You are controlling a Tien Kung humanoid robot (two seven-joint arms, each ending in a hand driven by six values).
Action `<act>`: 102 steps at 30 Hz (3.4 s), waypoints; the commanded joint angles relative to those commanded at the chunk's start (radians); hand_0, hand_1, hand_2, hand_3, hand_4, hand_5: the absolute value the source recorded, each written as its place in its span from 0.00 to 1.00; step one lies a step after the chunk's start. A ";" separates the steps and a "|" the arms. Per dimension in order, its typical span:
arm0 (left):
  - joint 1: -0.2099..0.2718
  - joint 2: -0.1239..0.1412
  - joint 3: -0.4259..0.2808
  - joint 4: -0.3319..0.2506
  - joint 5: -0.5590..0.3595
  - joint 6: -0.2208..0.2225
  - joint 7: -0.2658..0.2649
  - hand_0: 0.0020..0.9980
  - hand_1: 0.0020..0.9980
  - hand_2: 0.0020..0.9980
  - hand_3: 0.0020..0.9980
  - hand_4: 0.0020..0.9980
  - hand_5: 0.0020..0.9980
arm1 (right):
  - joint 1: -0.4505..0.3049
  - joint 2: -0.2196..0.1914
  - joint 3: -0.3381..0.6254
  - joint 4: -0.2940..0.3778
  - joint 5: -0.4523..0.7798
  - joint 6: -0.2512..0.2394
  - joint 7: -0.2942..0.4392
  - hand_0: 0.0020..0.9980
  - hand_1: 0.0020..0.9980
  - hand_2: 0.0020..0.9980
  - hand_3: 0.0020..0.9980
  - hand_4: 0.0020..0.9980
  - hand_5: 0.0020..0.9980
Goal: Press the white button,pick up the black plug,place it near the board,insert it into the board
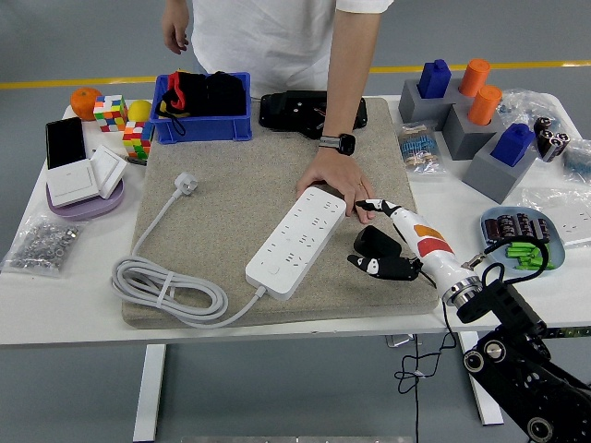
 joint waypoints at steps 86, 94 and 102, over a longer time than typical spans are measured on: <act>-0.004 -0.011 0.008 0.000 -0.008 -0.001 -0.001 0.69 0.64 0.61 0.64 0.56 0.18 | 0.056 0.051 -0.021 -0.254 0.085 -0.142 0.087 0.37 0.27 0.34 0.47 0.79 0.00; -0.003 -0.012 0.006 0.000 -0.007 -0.001 0.000 0.69 0.64 0.61 0.64 0.56 0.18 | 0.056 0.049 -0.010 -0.194 0.098 -0.140 0.085 0.37 0.26 0.33 0.46 0.78 0.00; -0.004 -0.012 0.010 0.000 -0.012 -0.002 0.000 0.69 0.64 0.61 0.64 0.56 0.18 | 0.090 0.063 -0.049 -0.161 0.131 -0.141 0.090 0.37 0.27 0.34 0.47 0.78 0.00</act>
